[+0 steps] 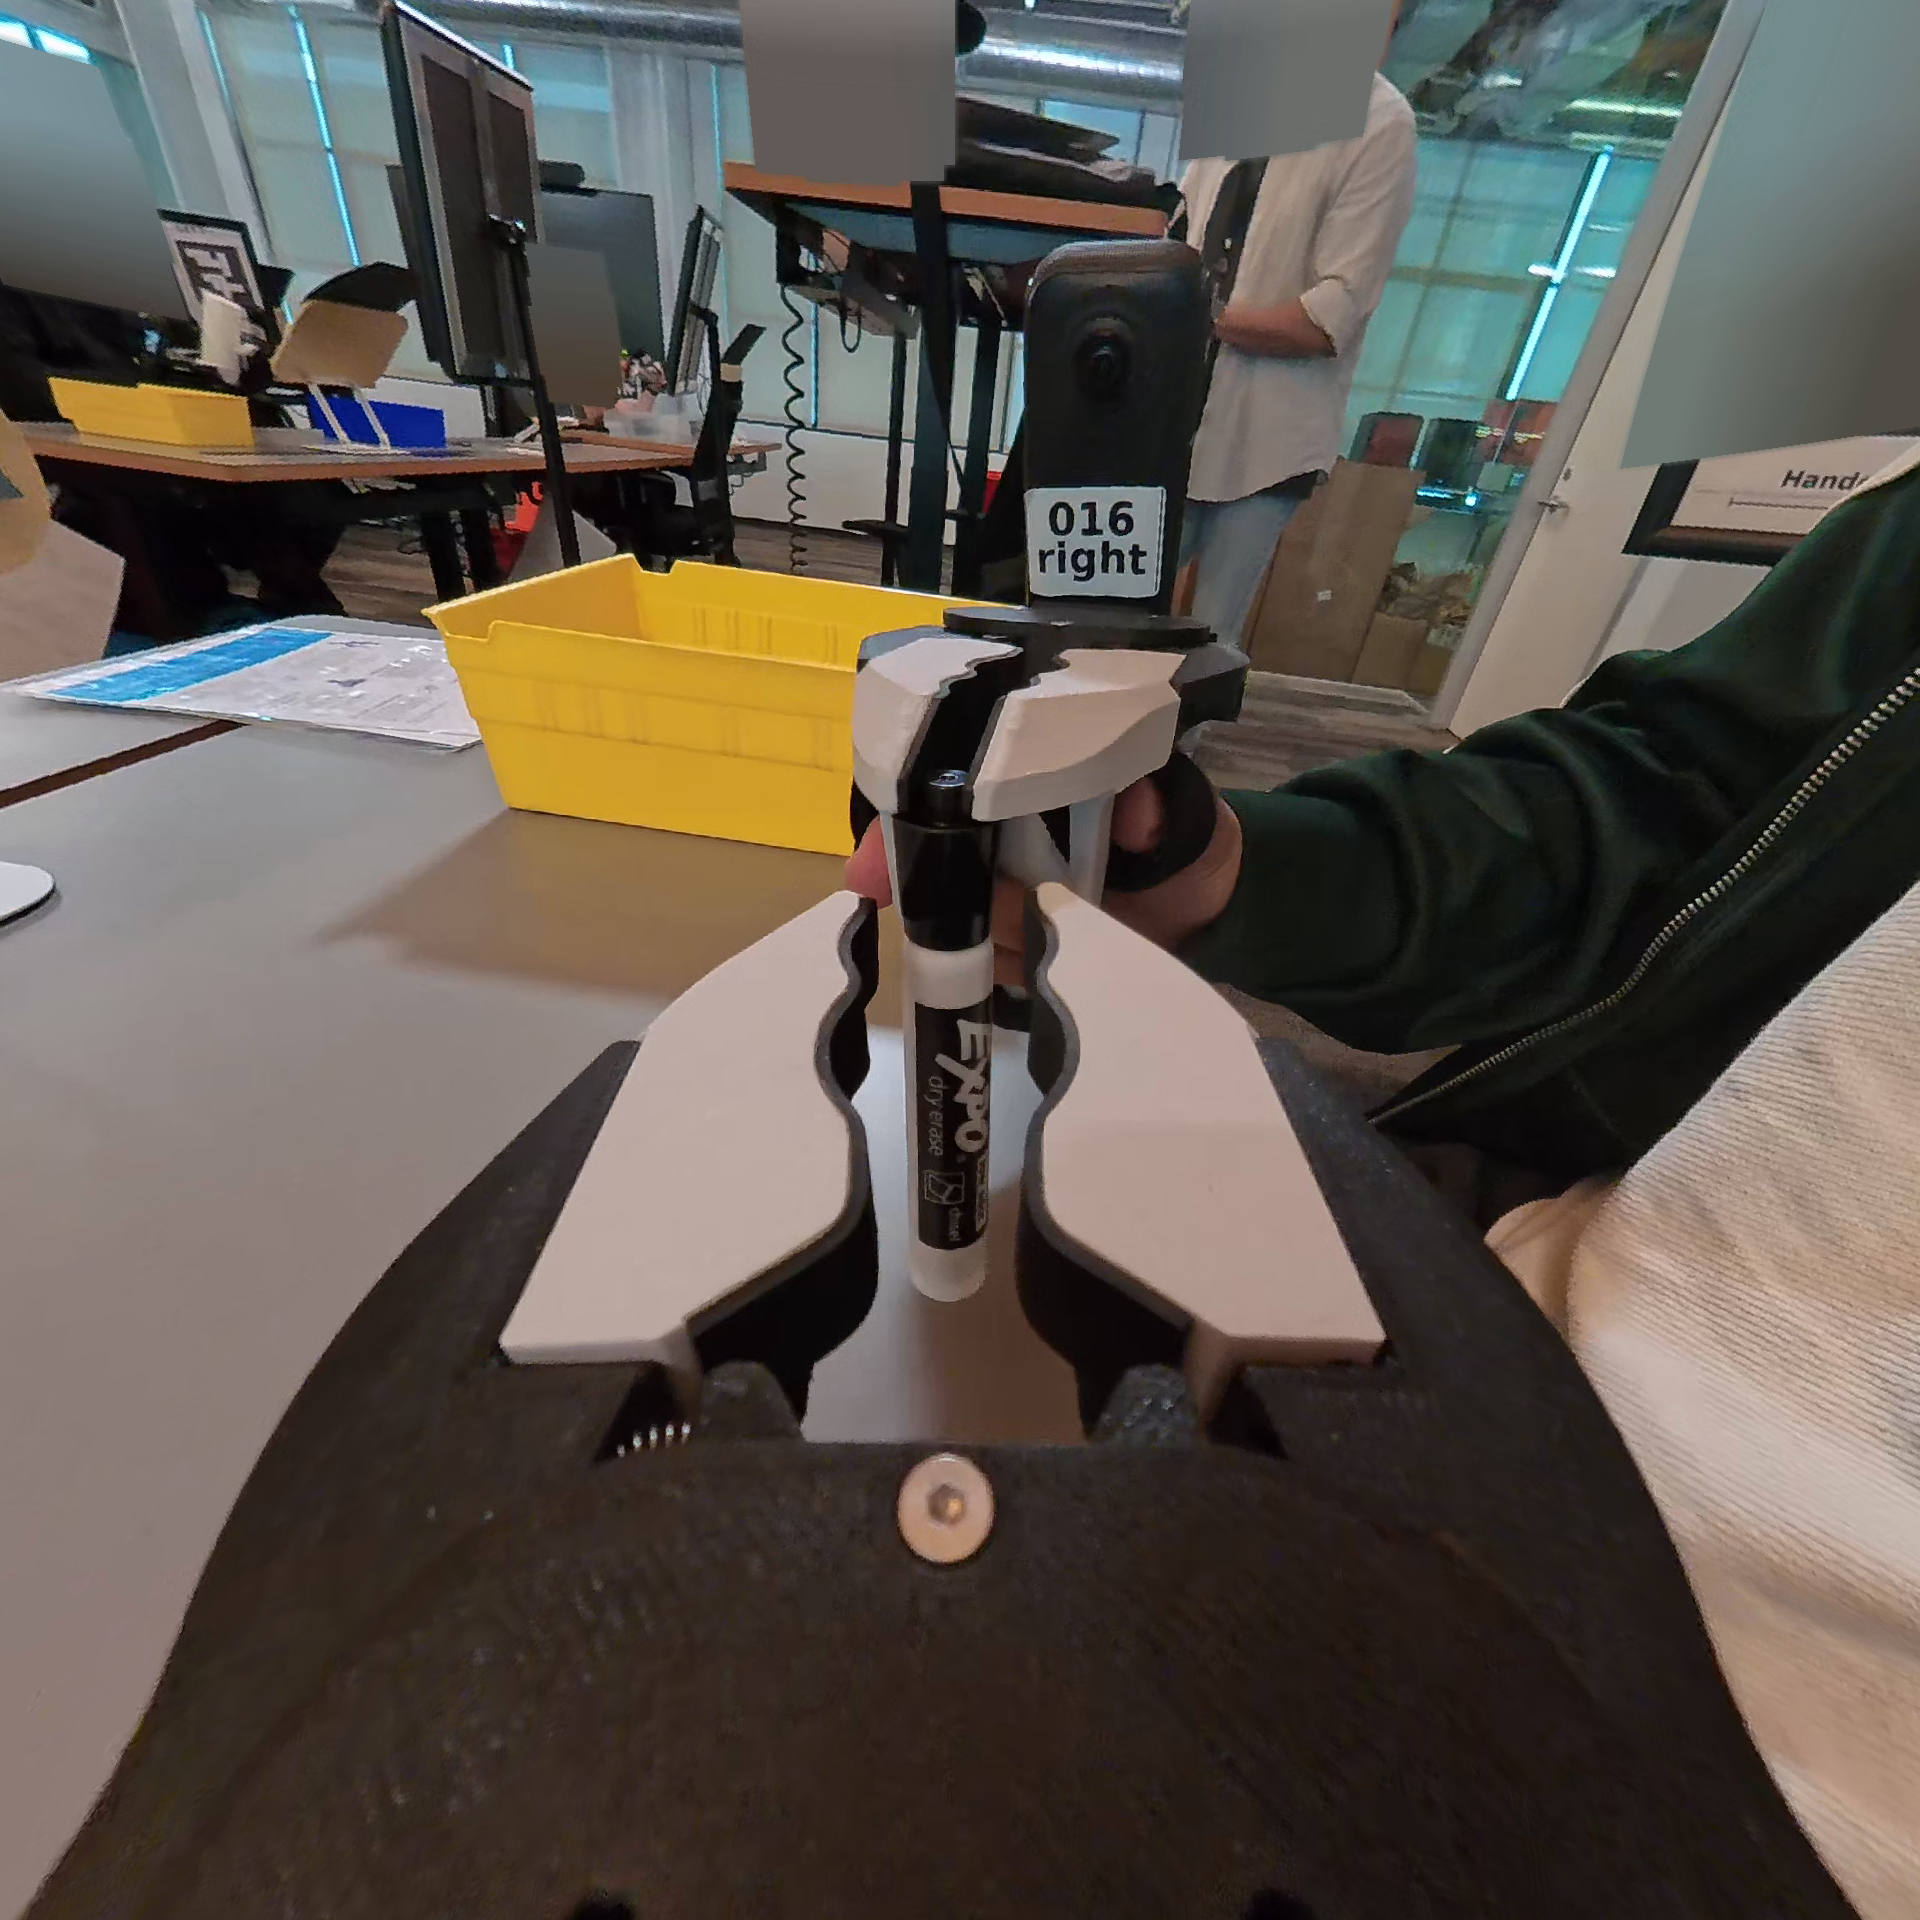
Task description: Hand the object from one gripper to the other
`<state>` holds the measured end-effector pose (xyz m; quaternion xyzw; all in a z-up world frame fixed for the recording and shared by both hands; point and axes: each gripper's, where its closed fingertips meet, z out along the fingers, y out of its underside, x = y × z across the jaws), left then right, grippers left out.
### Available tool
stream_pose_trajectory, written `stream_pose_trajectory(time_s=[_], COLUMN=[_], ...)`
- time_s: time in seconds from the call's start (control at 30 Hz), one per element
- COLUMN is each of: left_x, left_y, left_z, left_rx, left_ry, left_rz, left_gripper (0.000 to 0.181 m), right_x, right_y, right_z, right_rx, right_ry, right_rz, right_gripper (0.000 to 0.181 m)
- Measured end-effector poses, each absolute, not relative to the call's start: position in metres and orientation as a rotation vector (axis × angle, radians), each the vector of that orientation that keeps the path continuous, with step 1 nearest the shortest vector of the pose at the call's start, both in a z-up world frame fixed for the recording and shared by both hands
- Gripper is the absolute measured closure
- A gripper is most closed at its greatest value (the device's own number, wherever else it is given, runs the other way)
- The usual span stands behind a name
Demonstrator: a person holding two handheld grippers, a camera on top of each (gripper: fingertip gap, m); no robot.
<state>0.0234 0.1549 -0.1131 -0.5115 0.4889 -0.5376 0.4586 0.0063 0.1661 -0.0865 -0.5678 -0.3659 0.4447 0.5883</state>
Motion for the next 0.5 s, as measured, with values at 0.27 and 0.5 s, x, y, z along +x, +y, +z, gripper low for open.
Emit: stream_pose_trajectory(time_s=[0.27,0.5], left_x=[0.0261,0.0237], left_y=[0.1545,0.1568], left_z=[-0.1178,-0.1122], left_rx=[-1.275,-1.275], left_ry=[1.230,1.206], left_rz=[-1.296,-1.313], left_gripper=[0.163,0.163], right_x=[0.0039,0.0096], right_y=[0.1653,0.1731], right_z=[-0.0882,-0.0809], right_rx=[-1.323,-1.276], right_ry=[-0.860,-0.778], right_rz=[1.036,1.007], right_gripper=[0.173,0.139])
